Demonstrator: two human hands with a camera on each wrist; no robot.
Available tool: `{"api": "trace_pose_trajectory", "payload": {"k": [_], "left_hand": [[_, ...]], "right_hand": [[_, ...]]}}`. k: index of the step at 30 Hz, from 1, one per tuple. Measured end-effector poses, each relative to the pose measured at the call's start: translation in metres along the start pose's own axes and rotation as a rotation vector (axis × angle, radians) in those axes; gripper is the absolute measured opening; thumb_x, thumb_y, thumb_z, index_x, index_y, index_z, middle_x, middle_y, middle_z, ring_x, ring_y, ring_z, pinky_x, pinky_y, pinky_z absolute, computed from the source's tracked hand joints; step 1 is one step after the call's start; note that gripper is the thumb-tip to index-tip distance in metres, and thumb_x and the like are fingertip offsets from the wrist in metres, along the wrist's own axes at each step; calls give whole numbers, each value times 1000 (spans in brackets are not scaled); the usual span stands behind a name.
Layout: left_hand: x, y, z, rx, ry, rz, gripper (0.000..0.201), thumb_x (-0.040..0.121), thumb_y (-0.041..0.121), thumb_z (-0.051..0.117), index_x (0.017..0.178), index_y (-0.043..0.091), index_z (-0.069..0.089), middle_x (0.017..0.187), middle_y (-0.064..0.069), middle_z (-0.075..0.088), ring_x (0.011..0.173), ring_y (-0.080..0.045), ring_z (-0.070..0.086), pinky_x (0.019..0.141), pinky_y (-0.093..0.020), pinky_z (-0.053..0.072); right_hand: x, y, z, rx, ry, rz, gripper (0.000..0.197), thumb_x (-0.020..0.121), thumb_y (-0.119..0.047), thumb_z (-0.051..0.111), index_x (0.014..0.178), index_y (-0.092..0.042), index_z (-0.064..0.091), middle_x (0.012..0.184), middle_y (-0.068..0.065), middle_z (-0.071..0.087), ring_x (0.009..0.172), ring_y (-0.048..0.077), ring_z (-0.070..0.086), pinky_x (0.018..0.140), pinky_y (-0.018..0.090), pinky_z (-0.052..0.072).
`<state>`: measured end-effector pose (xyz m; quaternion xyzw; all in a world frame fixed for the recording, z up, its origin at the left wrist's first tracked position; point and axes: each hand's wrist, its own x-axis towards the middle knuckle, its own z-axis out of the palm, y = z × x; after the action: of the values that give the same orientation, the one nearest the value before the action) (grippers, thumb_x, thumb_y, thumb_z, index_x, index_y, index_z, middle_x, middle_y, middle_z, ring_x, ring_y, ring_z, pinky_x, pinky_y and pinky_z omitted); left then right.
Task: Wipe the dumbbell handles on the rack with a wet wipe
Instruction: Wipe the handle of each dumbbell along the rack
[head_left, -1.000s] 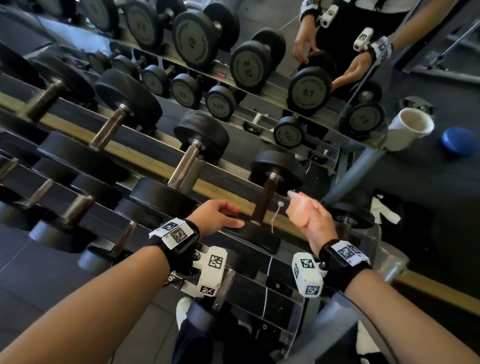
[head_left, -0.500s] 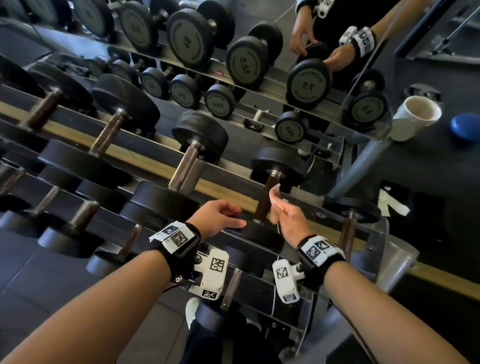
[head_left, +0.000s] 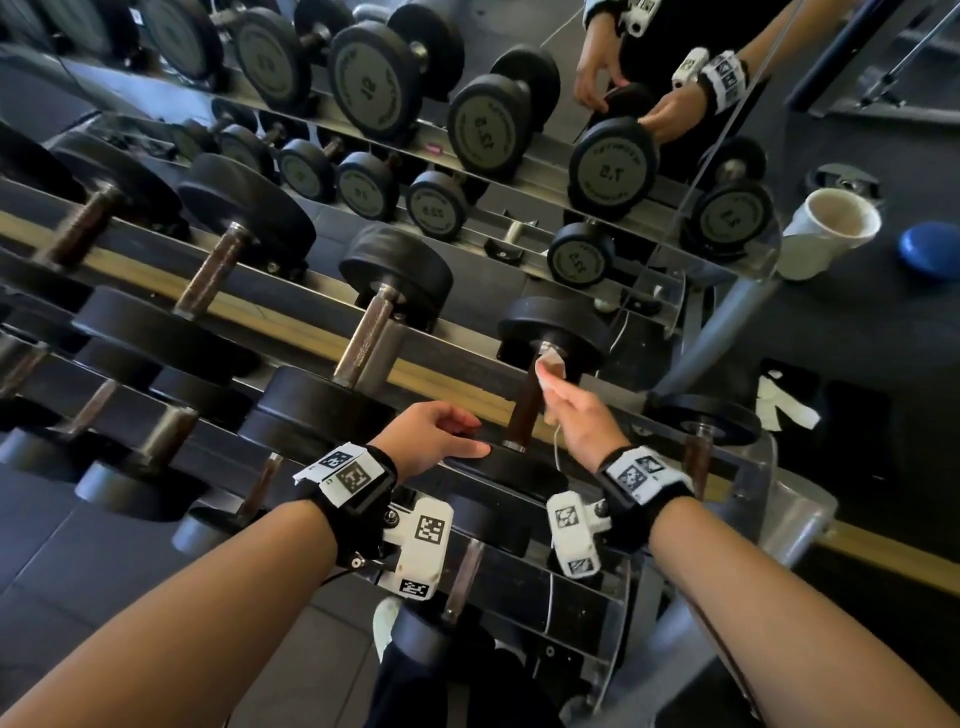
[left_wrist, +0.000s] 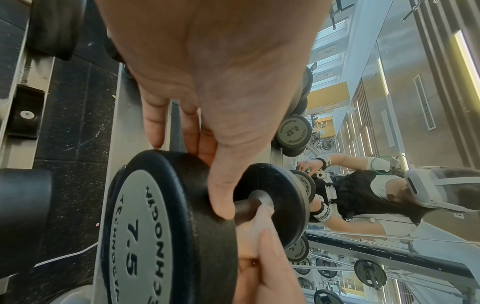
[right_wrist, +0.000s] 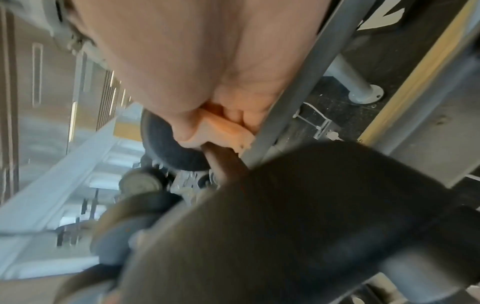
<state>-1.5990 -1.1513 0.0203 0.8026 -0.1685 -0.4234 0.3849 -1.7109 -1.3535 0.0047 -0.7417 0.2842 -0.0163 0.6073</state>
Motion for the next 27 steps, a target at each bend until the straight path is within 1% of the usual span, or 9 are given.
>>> {"api": "trace_pose_trajectory", "payload": {"k": [3, 6, 8, 11, 13, 17, 21, 25, 27], "left_hand": [[0, 0, 1, -6, 7, 10, 34, 72, 32, 85, 102, 31, 68, 100, 10, 71, 95, -6, 65, 88, -25, 49], [-1, -1, 2, -19, 6, 11, 33, 73, 31, 84, 102, 31, 68, 101, 9, 70, 96, -6, 65, 88, -25, 49], [-2, 0, 2, -22, 0, 15, 33, 74, 30, 84, 102, 31, 67, 101, 9, 70, 96, -6, 65, 85, -23, 48], [-4, 0, 2, -18, 2, 20, 33, 74, 31, 83, 103, 31, 67, 100, 9, 70, 95, -5, 65, 84, -21, 47], [-4, 1, 2, -11, 6, 21, 33, 74, 32, 83, 103, 31, 67, 100, 10, 70, 95, -5, 65, 86, -23, 48], [-5, 3, 2, 9, 1, 14, 33, 76, 33, 82, 105, 32, 66, 101, 11, 69, 96, -4, 63, 82, -21, 46], [-6, 3, 3, 5, 4, 8, 33, 76, 32, 81, 105, 32, 66, 102, 11, 68, 97, -5, 63, 87, -24, 46], [-6, 1, 4, 5, 19, 11, 33, 76, 32, 81, 105, 32, 66, 102, 11, 68, 97, -4, 62, 85, -23, 46], [-6, 1, 5, 4, 21, 13, 33, 76, 31, 81, 104, 33, 65, 102, 12, 68, 97, -4, 62, 84, -22, 45]], "right_hand": [[-17, 11, 15, -3, -63, -25, 33, 104, -25, 47, 129, -44, 58, 133, -13, 57, 121, 0, 50, 104, 16, 32], [-41, 19, 10, -49, -130, -15, 18, 96, -44, 57, 103, -48, 73, 109, -14, 73, 106, -2, 64, 101, 23, 42], [-45, 21, 0, -52, -166, -21, 21, 98, -37, 56, 96, -39, 77, 103, -9, 76, 103, 6, 67, 94, 23, 46], [-28, 22, -9, 131, 70, 2, 28, 102, -16, 49, 102, -30, 73, 105, 4, 74, 98, 19, 64, 79, 18, 49], [-11, 18, -8, 288, 250, 79, 26, 103, -15, 47, 110, -30, 67, 103, 0, 68, 102, 21, 59, 91, 26, 49], [13, 14, 6, 372, 186, 172, 31, 105, -21, 44, 127, -31, 63, 125, 4, 60, 118, 24, 56, 112, 47, 40], [7, 15, 17, 308, 129, 106, 36, 104, -13, 45, 134, -25, 59, 140, 5, 56, 129, 22, 52, 116, 38, 34], [-10, 17, 3, 269, 15, 125, 30, 100, -10, 51, 105, -29, 74, 105, -2, 71, 109, 18, 61, 100, 36, 47], [-11, 14, -8, 247, -47, 171, 31, 101, -6, 47, 102, -18, 75, 95, 3, 71, 100, 25, 62, 90, 37, 51]]}}
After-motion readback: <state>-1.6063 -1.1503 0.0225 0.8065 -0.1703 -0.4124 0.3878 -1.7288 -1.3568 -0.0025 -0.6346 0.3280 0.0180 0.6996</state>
